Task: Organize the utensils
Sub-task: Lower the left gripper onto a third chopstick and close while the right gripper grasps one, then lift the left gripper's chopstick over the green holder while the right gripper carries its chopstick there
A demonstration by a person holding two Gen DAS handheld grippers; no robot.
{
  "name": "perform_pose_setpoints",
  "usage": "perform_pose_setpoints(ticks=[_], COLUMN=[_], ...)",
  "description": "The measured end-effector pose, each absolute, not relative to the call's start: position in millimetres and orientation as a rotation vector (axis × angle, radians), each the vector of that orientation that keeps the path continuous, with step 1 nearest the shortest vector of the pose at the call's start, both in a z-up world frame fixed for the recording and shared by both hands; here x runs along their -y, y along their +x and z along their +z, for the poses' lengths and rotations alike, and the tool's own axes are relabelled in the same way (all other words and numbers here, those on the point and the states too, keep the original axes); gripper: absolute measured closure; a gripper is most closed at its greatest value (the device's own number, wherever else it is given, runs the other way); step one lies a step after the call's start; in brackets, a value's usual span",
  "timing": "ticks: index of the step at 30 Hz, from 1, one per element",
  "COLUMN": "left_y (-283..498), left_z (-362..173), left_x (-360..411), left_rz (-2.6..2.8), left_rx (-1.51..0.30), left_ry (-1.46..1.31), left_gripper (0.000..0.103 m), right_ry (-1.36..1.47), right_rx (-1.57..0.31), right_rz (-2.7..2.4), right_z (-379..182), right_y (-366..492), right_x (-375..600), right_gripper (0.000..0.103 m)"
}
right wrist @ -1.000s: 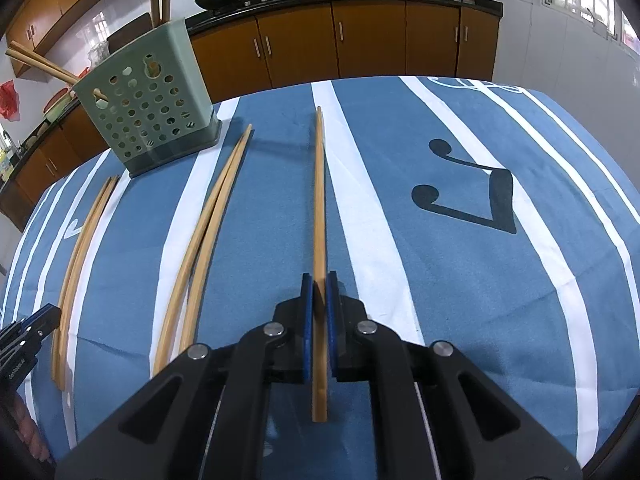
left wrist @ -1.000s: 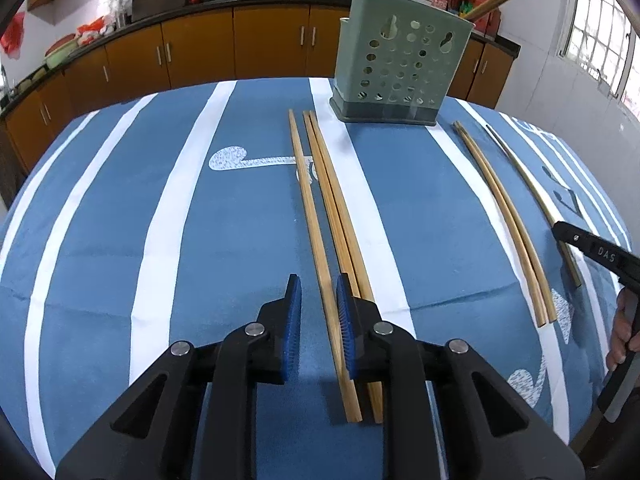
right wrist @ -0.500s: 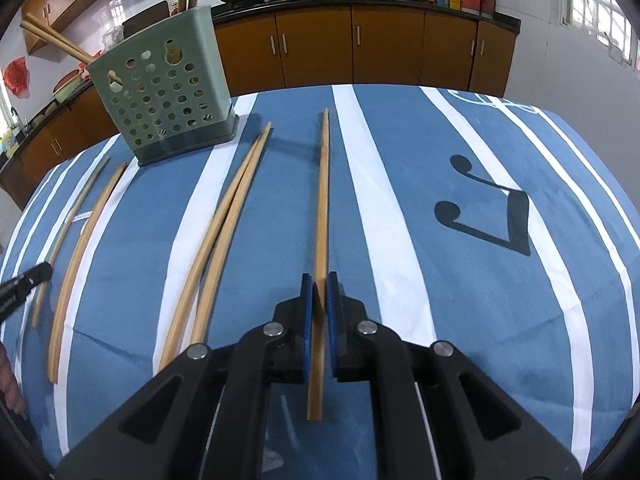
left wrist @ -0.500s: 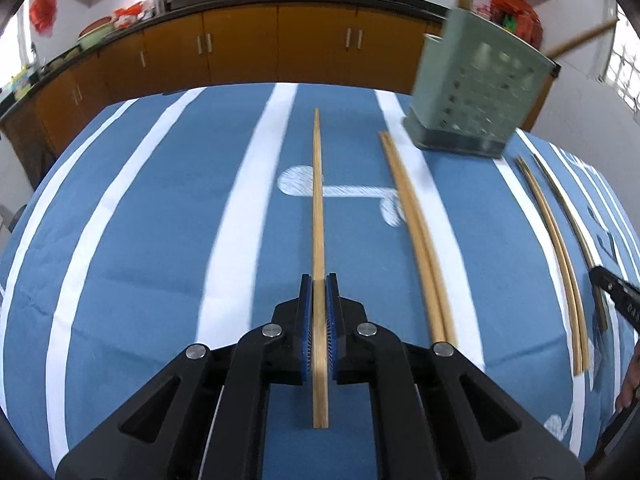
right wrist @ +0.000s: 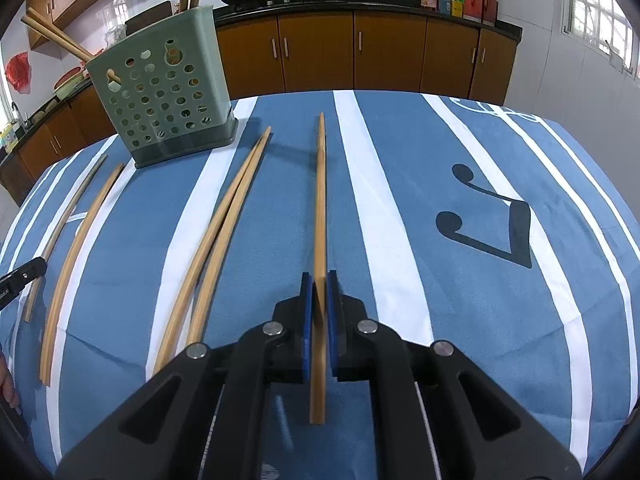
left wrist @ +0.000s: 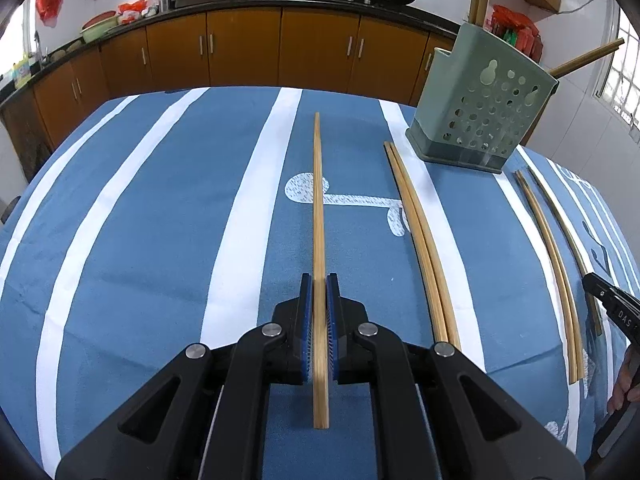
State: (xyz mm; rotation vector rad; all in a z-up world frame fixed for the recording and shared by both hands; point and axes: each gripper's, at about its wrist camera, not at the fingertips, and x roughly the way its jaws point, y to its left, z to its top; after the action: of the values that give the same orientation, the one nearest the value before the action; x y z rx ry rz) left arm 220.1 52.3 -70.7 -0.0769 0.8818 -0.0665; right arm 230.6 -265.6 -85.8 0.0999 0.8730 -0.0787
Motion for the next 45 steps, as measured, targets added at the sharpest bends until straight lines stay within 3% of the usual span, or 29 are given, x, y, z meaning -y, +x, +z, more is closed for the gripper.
perform_pose_setpoints(ticks=[45], left_y=[210.2], left_z=[-67.9], left_x=[-46.5], left_rz=[-0.052], left_rx=[-0.903], left_ry=[-0.021], left_gripper=[0.096], right_ry=[0.112], right_rx=[-0.853], right_rz=[-0.07], right_z=[-75.7], right_y=[218.3], right_x=[268.5], right_gripper=[0.095])
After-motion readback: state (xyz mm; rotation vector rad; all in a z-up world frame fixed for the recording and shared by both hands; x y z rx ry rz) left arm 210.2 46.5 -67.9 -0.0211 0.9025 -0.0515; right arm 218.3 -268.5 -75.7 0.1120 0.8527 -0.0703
